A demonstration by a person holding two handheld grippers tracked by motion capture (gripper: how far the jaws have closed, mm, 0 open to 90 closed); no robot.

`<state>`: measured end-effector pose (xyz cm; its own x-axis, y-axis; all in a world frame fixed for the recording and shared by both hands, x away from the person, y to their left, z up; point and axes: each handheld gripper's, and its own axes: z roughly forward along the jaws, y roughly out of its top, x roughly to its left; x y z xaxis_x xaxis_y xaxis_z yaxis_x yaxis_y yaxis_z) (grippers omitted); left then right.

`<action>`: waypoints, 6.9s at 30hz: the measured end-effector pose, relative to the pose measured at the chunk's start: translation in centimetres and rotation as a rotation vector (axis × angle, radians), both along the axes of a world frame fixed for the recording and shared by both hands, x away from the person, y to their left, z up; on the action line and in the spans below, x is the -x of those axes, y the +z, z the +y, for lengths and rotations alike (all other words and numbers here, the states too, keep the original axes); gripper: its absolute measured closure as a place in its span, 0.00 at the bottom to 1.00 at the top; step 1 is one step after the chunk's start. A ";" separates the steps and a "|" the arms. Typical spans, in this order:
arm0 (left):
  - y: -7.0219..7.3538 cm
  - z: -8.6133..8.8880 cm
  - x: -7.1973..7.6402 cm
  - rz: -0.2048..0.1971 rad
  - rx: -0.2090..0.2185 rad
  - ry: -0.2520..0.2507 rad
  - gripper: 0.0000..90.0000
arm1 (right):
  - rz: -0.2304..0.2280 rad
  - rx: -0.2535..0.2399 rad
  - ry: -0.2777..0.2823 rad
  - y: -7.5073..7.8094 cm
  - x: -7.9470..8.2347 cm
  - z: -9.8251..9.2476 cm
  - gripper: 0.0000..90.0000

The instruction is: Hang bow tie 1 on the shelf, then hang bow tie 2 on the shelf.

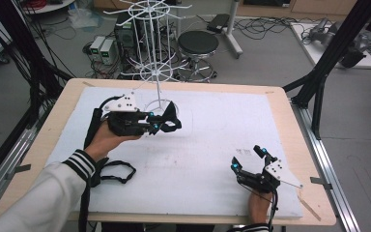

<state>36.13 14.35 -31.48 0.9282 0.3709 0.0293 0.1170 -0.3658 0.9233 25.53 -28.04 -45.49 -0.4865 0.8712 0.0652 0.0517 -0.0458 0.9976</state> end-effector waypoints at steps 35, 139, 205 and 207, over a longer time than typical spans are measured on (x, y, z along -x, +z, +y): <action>2.3 0.7 -1.5 -0.036 0.183 0.243 0.84 | 0.001 0.000 0.000 0.0 0.0 0.0 0.08; -3.0 3.4 2.4 -0.121 0.181 0.394 0.17 | -0.005 0.001 -0.001 0.0 0.1 0.0 0.08; -5.9 13.9 6.4 -0.207 0.114 0.498 0.17 | 0.002 0.000 0.003 0.0 0.1 0.0 0.08; -5.9 13.9 6.4 -0.201 0.106 0.497 0.17 | 0.002 -0.001 0.001 0.0 0.1 0.0 0.08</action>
<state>29.72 28.29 -37.37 0.6202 0.7742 0.1264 0.0700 -0.2151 0.9741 25.43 -28.01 -45.49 -0.4876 0.8705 0.0676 0.0541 -0.0472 0.9974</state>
